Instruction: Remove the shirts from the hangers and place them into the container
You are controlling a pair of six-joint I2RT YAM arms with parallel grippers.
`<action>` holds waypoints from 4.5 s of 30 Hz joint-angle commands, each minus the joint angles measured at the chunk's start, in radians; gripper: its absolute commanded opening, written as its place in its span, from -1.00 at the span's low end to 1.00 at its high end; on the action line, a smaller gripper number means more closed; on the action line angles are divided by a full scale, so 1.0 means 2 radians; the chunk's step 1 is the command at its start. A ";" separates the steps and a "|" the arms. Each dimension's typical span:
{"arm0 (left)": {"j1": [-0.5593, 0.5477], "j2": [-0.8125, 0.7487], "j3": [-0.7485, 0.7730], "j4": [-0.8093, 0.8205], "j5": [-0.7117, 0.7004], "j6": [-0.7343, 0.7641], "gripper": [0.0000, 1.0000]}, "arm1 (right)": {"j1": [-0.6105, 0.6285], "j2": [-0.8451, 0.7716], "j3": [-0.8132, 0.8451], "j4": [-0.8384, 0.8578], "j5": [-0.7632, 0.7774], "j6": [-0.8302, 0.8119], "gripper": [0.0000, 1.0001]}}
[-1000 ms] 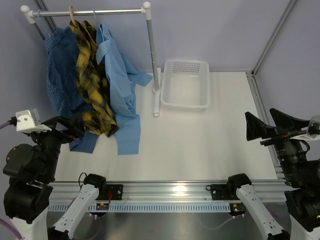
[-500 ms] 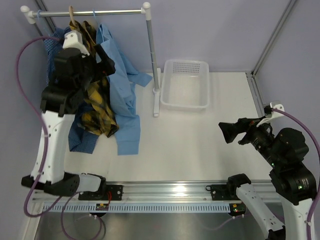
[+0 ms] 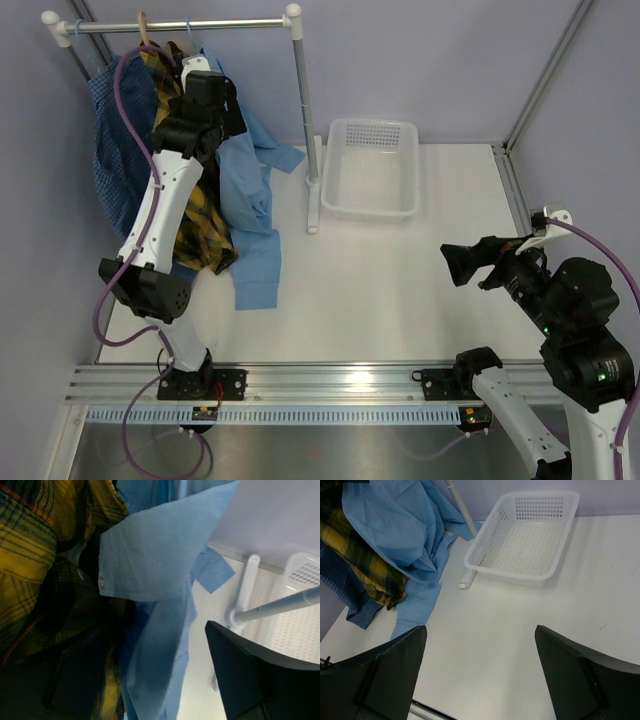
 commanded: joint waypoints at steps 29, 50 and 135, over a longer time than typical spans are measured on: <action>0.017 -0.193 -0.070 0.099 0.181 0.137 -1.00 | 0.005 0.010 -0.018 0.011 -0.040 -0.015 0.99; 0.017 -0.480 -0.300 0.014 0.629 0.199 -1.00 | 0.005 0.008 -0.020 0.039 -0.056 0.001 0.99; -0.343 -0.210 -0.229 0.093 0.377 0.130 0.16 | 0.027 0.182 0.072 0.168 -0.022 -0.026 -1.00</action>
